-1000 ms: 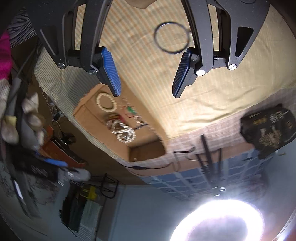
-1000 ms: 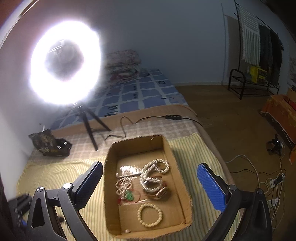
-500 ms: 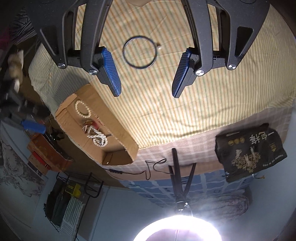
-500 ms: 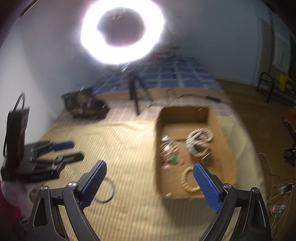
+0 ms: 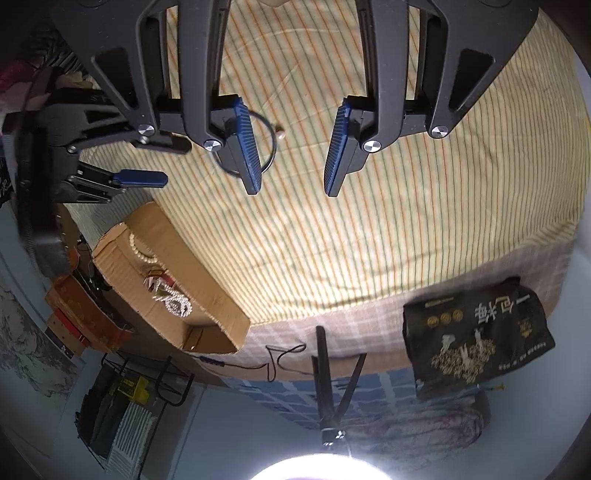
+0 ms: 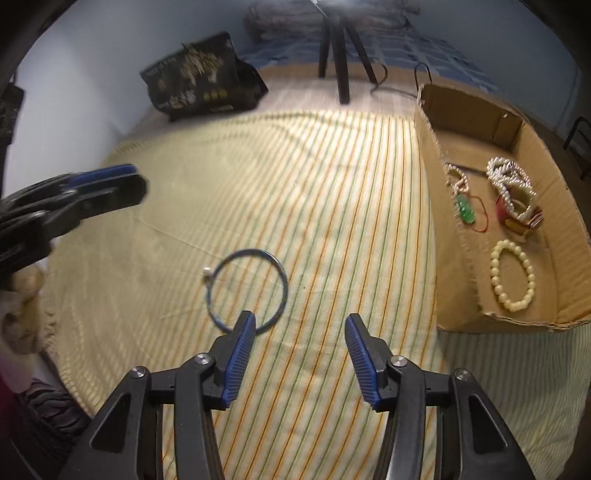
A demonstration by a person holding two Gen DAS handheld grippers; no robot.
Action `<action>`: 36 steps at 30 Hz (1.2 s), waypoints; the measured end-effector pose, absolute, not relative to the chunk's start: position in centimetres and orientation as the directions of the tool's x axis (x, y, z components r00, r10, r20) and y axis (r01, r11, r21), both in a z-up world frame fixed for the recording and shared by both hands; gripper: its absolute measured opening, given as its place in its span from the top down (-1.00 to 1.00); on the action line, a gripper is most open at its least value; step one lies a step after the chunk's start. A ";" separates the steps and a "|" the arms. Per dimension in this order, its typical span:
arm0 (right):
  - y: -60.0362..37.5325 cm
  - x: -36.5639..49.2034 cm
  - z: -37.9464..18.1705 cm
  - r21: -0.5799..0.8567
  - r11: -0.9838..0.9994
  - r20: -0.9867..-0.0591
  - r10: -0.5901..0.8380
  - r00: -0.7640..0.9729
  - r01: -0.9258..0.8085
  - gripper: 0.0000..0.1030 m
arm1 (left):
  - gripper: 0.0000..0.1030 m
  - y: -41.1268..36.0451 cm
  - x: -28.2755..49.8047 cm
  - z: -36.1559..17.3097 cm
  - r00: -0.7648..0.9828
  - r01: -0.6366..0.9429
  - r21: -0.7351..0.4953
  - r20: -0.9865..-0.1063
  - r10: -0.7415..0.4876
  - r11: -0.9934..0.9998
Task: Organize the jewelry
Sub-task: 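Lower the right tool onto the blue bangle and close on its rim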
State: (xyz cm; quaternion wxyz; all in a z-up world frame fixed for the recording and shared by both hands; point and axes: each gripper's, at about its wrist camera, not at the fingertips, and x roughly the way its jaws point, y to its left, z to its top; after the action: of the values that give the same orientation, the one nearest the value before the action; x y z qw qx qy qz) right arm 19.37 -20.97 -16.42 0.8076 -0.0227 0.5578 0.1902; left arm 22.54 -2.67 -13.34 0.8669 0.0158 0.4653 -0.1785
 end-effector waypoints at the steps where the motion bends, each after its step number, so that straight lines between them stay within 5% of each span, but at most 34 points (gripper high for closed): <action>1: -20.9 19.6 -16.8 0.179 0.930 -0.912 0.280 0.300 -0.322 0.05 | 0.37 -2.5 22.5 -13.6 0.495 0.324 -0.142 -0.817 -0.295 0.935; 14: -18.3 20.5 -19.4 0.096 0.931 -0.937 0.203 0.285 -0.351 0.24 | 0.56 -2.6 21.8 -17.0 0.403 0.361 -0.157 -0.863 -0.306 0.919; 22: -18.9 20.7 -19.7 0.063 0.929 -0.938 0.180 0.296 -0.365 0.65 | 0.56 -4.1 21.6 -18.6 0.357 0.388 -0.167 -0.880 -0.315 0.906; 34: -20.0 20.6 -19.8 0.031 0.932 -0.941 0.150 0.305 -0.361 0.72 | 0.57 -6.0 22.1 -20.8 0.335 0.409 -0.112 -0.905 -0.263 0.906; 36: -20.0 20.6 -19.8 0.029 0.931 -0.941 0.148 0.304 -0.363 0.72 | 0.73 -6.3 22.1 -21.3 0.331 0.416 -0.098 -0.910 -0.251 0.904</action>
State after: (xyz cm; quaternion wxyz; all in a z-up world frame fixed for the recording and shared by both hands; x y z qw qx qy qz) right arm 20.59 -20.04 -19.85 0.8019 -0.0948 0.5679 0.1595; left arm 22.08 -6.32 -21.33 0.8121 0.0764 0.5408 -0.2053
